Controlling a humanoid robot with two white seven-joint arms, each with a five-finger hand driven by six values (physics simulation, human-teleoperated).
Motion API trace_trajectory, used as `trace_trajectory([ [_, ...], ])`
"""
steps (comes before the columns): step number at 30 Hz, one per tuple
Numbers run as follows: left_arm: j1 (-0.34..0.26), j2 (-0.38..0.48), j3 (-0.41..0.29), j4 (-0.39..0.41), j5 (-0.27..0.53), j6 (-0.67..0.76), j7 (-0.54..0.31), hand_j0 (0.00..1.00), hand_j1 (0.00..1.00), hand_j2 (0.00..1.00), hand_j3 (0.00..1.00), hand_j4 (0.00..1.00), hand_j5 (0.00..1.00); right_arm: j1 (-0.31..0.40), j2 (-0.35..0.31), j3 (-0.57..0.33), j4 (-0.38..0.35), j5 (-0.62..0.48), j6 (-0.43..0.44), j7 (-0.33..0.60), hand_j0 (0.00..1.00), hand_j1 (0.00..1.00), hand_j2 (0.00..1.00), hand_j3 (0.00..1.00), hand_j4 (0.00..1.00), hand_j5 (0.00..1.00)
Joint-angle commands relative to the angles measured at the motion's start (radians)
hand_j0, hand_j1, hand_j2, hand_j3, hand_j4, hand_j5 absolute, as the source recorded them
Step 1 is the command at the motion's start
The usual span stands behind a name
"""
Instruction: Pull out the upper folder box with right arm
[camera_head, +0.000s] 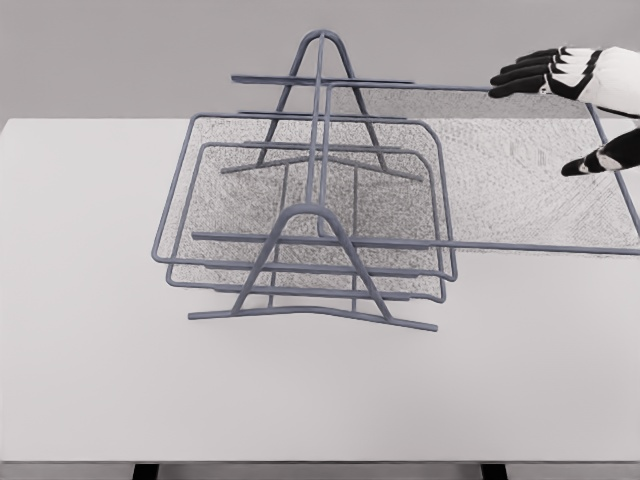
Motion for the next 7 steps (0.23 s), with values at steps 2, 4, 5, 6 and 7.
trace_trajectory([
  [2,-0.002,0.000,0.000,-0.009,0.000,0.000,0.000,1.00,1.00,1.00,1.00,1.00,1.00,-0.002,0.055,0.058,-0.017,-0.008,0.003,0.000,1.00,1.00,1.00,1.00,1.00,1.00],
  [4,-0.002,0.000,0.001,-0.007,0.000,0.000,-0.002,1.00,1.00,1.00,1.00,1.00,1.00,-0.011,0.149,0.066,-0.017,-0.007,0.003,0.000,1.00,1.00,1.00,1.00,1.00,1.00],
  [5,-0.002,0.000,0.000,-0.007,0.000,0.000,-0.003,1.00,1.00,1.00,1.00,1.00,1.00,-0.044,0.190,0.074,-0.016,-0.005,0.003,0.000,1.00,1.00,1.00,1.00,1.00,1.00],
  [6,-0.002,0.000,0.000,-0.007,0.000,0.000,-0.003,1.00,1.00,1.00,1.00,1.00,1.00,-0.084,0.205,0.117,-0.016,-0.005,0.003,0.000,1.00,1.00,1.00,1.00,1.00,1.00],
  [7,-0.002,0.000,0.000,-0.007,0.000,0.000,-0.003,1.00,1.00,1.00,1.00,1.00,1.00,-0.107,0.248,0.132,-0.013,0.007,0.003,0.000,1.00,1.00,1.00,1.00,1.00,1.00],
])
